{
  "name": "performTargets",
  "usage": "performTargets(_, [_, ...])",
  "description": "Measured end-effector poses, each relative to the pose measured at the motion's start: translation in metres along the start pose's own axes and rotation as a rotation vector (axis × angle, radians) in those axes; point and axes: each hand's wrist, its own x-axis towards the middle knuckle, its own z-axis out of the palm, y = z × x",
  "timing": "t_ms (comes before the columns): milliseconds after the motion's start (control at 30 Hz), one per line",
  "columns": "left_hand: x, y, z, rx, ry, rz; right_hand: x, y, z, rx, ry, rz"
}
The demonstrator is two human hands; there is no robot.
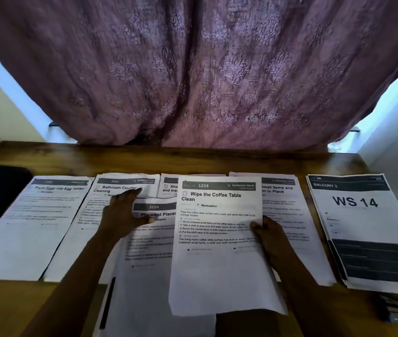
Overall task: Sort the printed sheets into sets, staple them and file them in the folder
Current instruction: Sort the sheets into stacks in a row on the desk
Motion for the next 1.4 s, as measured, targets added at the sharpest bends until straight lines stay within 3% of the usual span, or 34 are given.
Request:
performTargets(100, [0.022,0.011,-0.016,0.173,-0.105,0.256,-0.002,-0.002,0.009,-0.009,0.007,-0.038])
performTargets(200, [0.043,0.022,-0.021,0.215,-0.196,0.362,-0.003,0.0,0.014,0.005,0.032,-0.035])
performTargets(533, [0.067,0.047,-0.017,0.338,-0.479,0.338,-0.011,0.01,0.011,0.009,0.152,-0.029])
performTargets(733, [0.063,0.05,-0.019,0.41,-0.407,0.457,-0.019,0.007,-0.008,0.084,0.215,-0.037])
performTargets(933, [0.063,0.036,-0.018,0.087,-0.443,0.497,-0.012,-0.015,-0.04,0.156,0.313,-0.031])
performTargets(1067, [0.043,0.032,-0.04,-0.129,-0.472,0.525,0.002,-0.031,-0.043,0.175,0.244,-0.016])
performTargets(1233, [0.008,-0.001,-0.073,-0.281,-0.506,0.415,0.01,-0.051,-0.024,0.226,0.153,-0.049])
performTargets(1400, [-0.029,-0.063,-0.119,-0.442,-0.46,0.27,0.026,-0.047,0.017,0.113,0.114,-0.078])
